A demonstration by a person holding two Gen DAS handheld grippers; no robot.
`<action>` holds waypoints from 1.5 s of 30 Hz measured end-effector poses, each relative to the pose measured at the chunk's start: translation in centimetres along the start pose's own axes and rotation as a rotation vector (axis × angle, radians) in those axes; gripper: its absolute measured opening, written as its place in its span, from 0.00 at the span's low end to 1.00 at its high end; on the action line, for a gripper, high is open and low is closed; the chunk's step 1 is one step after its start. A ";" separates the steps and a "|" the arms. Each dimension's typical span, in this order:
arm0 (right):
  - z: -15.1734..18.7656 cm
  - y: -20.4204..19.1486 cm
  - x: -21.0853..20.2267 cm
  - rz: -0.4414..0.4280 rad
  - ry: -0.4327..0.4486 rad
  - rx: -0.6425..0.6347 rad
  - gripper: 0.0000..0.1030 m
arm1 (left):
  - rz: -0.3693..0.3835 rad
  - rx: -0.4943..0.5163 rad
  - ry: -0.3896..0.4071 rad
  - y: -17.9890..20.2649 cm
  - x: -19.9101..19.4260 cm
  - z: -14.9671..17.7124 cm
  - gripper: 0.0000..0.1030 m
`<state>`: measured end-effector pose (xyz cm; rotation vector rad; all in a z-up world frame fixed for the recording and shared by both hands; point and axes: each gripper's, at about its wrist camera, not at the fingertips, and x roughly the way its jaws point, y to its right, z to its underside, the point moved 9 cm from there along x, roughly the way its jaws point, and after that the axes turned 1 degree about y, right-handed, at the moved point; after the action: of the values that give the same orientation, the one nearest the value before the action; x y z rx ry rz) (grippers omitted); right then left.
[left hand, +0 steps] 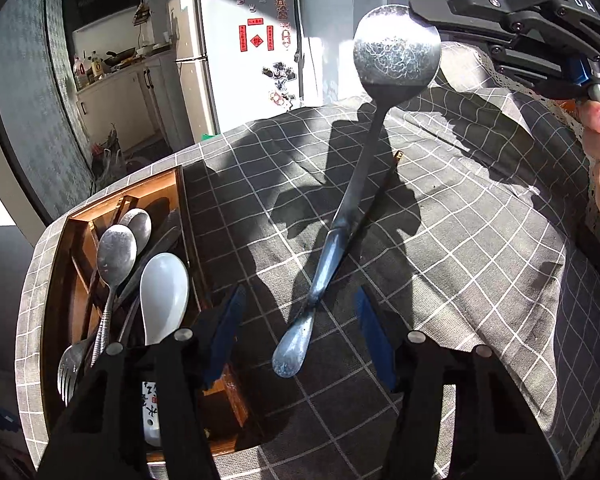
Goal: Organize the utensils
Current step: 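Lift the long metal ladle with the left gripper toward the tray, then lower the right gripper onto the dark chopstick and close it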
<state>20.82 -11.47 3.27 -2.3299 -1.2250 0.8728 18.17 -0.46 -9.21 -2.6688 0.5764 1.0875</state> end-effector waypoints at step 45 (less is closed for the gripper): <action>4.3 10.3 4.1 0.255 -0.091 0.147 0.75 | 0.005 0.084 -0.081 2.2 2.1 0.9 0.59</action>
<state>25.93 -13.63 -7.22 -2.3820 -0.8742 1.1234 18.07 -2.75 -11.40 -2.5408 0.5997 1.1405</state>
